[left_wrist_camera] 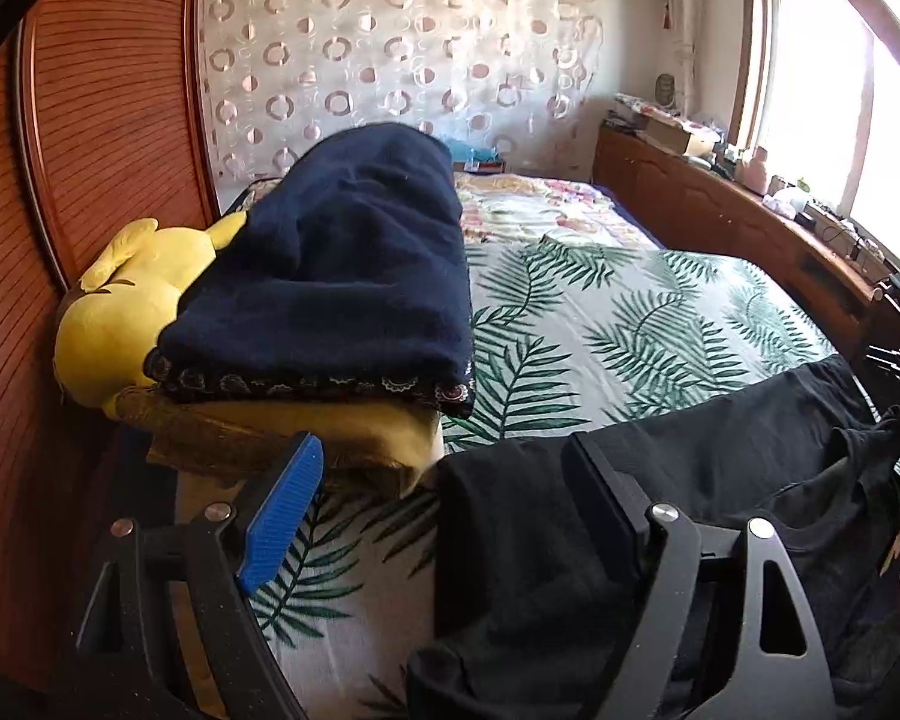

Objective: Fold small clothes

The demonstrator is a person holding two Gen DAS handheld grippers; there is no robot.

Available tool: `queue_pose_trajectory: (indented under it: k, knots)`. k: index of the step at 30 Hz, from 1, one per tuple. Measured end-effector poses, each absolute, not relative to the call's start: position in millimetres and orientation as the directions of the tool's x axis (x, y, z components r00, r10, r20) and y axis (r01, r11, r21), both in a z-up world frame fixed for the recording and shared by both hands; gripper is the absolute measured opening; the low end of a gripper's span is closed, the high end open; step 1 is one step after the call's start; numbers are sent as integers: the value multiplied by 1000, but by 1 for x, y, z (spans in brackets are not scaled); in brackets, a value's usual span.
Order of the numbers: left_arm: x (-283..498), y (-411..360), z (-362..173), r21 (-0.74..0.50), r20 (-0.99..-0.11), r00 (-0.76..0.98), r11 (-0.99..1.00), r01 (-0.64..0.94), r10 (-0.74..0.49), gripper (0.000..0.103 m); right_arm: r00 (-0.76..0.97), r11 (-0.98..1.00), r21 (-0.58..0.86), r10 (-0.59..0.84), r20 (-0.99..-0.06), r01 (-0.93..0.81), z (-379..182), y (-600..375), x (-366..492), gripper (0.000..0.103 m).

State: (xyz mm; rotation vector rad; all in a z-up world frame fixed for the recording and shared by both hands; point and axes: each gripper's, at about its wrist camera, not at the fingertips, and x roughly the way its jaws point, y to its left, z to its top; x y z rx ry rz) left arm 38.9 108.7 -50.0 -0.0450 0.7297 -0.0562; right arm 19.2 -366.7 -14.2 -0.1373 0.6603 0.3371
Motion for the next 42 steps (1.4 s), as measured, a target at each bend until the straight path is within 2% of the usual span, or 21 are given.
queue_pose_trajectory:
  k: [3,7,11,16,18,24,28,36,42]
  knots:
    - [48,109,-58,-70,-687,723,997,37,-75,82,705,928,-25,265,-658,-372,-22,-351,34,51]
    - [55,111,-66,-75,-713,698,997,22,-70,82,688,925,-53,241,-685,-377,-27,-341,45,62]
    - [56,109,-69,-79,-722,688,996,32,-79,82,680,929,-53,229,-696,-367,-26,-344,53,63]
    - [56,107,-75,-84,-737,670,996,40,-89,74,665,934,-36,226,-712,-356,-29,-351,67,65]
    - [57,106,-77,-90,-743,662,995,42,-96,66,666,934,-28,233,-709,-356,-29,-352,67,66]
    - [55,102,-91,-96,-768,632,994,50,-106,60,674,941,-13,233,-701,-339,-32,-358,69,77]
    - [62,103,-98,-104,-792,603,994,32,-102,57,657,940,18,252,-711,-340,-34,-356,73,78]
    - [57,103,-99,-135,-794,595,991,25,-123,49,636,923,-9,258,-727,-385,-34,-346,72,78]
    - [55,97,-101,-145,-797,586,988,46,-144,49,639,924,-11,257,-725,-383,-34,-346,70,78]
